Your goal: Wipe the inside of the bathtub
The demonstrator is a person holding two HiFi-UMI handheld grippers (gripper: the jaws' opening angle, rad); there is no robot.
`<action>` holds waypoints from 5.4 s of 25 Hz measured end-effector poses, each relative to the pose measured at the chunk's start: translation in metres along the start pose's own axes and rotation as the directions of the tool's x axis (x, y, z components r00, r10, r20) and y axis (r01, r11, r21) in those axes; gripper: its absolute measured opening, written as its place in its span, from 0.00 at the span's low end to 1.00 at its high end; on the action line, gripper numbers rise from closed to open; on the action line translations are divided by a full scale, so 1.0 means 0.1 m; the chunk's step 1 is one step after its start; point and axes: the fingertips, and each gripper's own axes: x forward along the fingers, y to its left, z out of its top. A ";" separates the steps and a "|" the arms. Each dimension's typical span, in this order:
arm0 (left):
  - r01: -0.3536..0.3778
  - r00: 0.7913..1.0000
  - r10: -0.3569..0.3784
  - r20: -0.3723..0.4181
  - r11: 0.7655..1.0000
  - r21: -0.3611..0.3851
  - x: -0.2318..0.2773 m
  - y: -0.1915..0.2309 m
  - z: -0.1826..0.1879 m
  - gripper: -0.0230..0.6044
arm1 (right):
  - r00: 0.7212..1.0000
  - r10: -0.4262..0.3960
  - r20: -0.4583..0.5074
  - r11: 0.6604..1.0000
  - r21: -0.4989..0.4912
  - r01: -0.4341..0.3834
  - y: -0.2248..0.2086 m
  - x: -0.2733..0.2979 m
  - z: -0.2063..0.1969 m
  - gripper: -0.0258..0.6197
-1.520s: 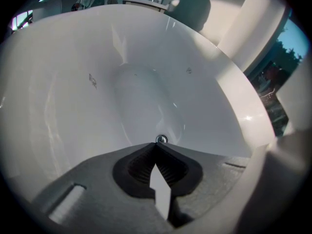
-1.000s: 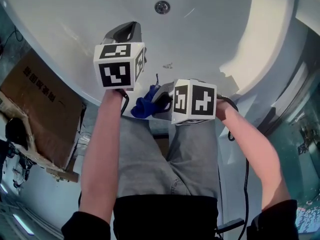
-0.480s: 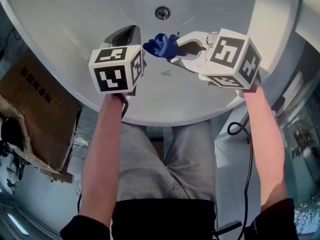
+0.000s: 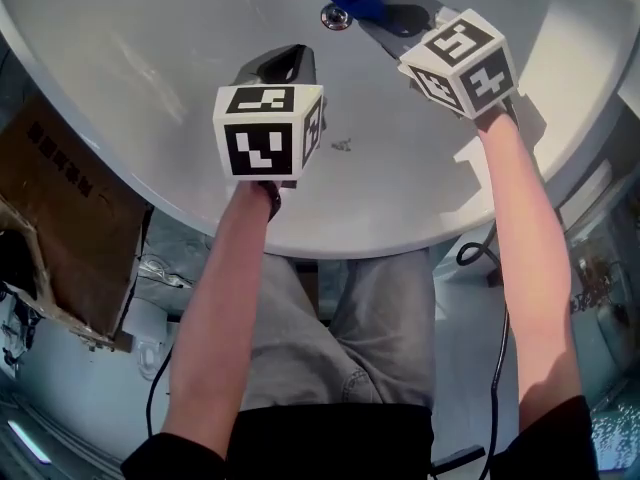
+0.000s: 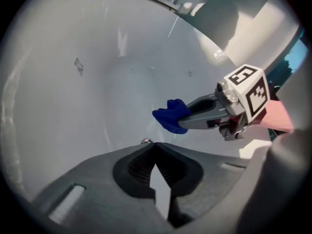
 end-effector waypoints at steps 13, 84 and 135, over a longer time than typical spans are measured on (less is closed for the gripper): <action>0.066 0.994 -0.075 -0.076 0.991 -0.117 0.41 0.11 -0.38 0.04 | 0.956 -0.114 -0.269 0.993 -0.050 0.104 -0.41 0.99 -0.79 0.14; 0.212 0.965 -0.231 -0.126 0.966 -0.148 -0.54 -0.72 -1.04 0.04 | 0.713 0.521 -0.469 0.816 0.030 -0.577 2.48 -0.77 -1.47 0.14; 0.119 0.966 -0.187 -0.177 0.934 -0.338 0.18 -0.43 -1.02 0.04 | 0.689 0.037 -0.723 0.902 -0.272 -0.335 -0.18 1.13 -2.06 0.14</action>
